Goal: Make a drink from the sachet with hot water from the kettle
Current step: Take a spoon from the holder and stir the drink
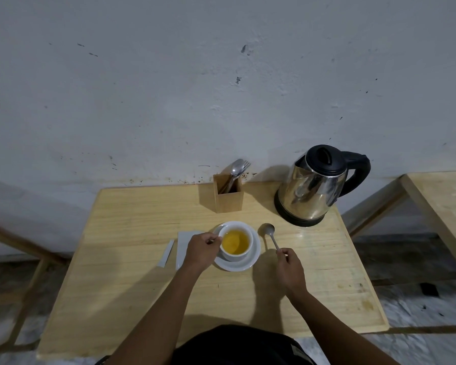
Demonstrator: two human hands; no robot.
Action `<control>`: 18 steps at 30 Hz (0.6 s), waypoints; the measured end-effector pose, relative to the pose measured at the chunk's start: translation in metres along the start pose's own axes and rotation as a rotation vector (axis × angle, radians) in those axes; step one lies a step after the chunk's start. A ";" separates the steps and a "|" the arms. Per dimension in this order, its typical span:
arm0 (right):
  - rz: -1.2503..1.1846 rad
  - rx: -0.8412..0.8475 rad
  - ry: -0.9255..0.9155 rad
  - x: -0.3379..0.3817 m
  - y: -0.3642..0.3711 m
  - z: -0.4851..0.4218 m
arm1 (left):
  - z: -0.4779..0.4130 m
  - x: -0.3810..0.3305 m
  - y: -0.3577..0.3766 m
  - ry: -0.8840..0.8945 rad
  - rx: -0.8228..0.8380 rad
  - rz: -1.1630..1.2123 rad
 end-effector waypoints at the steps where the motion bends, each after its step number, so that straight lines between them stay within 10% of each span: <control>1: 0.021 -0.008 -0.001 -0.001 0.001 -0.001 | 0.000 0.000 0.000 0.000 0.001 -0.002; 18: 0.565 -0.025 -0.032 -0.001 0.001 -0.006 | 0.001 -0.002 -0.001 -0.033 0.013 0.013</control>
Point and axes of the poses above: each hand's wrist, its own z-axis away from the middle knuckle, its own y-axis out of the palm, x = y × z, the point moved 1 cm from there along -z, towards the middle knuckle, and after that the axes turned 3 degrees about z, right-handed, at the moved point
